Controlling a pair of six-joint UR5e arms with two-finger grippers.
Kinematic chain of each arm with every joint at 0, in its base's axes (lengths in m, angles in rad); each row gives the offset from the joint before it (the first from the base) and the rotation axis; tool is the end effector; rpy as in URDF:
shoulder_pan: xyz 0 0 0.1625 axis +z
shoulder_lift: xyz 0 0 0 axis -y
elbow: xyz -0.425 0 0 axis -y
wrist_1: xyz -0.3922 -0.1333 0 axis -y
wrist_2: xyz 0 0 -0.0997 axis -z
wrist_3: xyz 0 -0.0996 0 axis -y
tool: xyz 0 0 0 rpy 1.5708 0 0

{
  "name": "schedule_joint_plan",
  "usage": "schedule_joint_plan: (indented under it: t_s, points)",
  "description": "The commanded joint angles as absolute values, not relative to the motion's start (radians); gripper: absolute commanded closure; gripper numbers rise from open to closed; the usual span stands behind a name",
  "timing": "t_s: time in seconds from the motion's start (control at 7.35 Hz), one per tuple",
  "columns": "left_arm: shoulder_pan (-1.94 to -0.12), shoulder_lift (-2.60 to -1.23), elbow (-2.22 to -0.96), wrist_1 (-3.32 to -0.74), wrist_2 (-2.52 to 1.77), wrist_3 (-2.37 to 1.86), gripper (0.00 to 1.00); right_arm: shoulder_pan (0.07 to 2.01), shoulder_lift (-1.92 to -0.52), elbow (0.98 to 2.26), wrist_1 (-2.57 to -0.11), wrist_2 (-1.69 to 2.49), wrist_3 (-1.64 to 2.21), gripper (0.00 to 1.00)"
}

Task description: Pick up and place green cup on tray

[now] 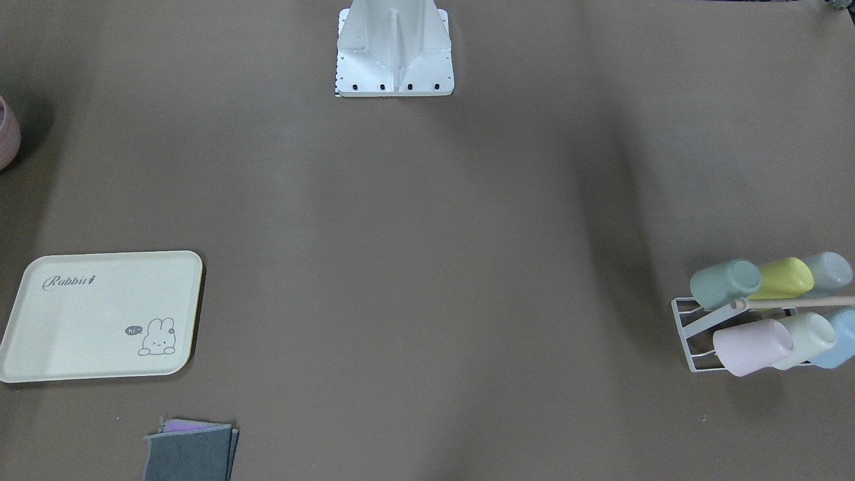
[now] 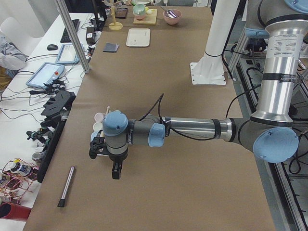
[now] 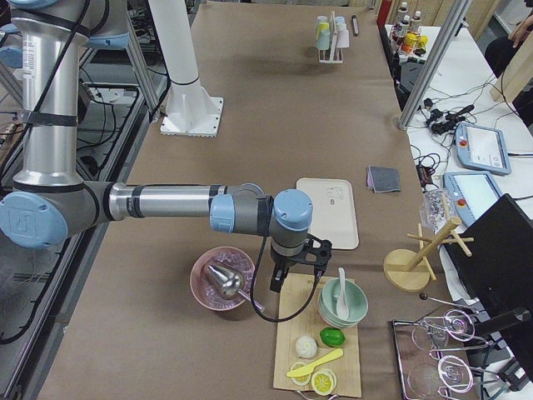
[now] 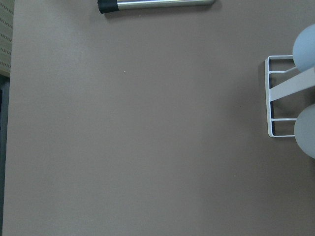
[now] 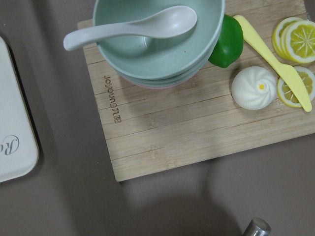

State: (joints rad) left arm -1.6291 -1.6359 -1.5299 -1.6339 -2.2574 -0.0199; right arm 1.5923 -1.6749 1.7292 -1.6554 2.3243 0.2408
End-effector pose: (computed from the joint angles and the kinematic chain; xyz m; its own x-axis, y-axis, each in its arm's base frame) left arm -0.1007 -0.5208 0.6452 0.7740 -0.0097 -0.6331 0.0735 0.9945 0.0746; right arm 0.0747 -0.4434 0.6395 0.7025 0.2737 0.6569 -0.1947 0.9618 -0.1925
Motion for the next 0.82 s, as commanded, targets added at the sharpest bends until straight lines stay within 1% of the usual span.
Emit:
schedule_joint_plan:
  t_s: [0.0,0.14,0.27,0.68]
  points:
    - [-1.629,-1.635,-1.558,-1.632,-2.26,-0.021,0.02,1.592,-1.675,1.729,-1.655,2.324,0.241,0.0]
    - [-1.628,-1.635,-1.572,-1.634,-2.308,-0.023,0.02,1.592,-1.675,1.729,-1.654,2.324,0.241,0.0]
    - [-1.626,-1.623,-1.615,-1.628,-2.368,-0.026,0.02,1.592,-1.675,1.73,-1.655,2.324,0.238,0.0]
    - [-1.554,-1.553,-1.81,-1.631,-2.388,-0.323,0.02,1.592,-1.677,1.732,-1.654,2.326,0.236,0.0]
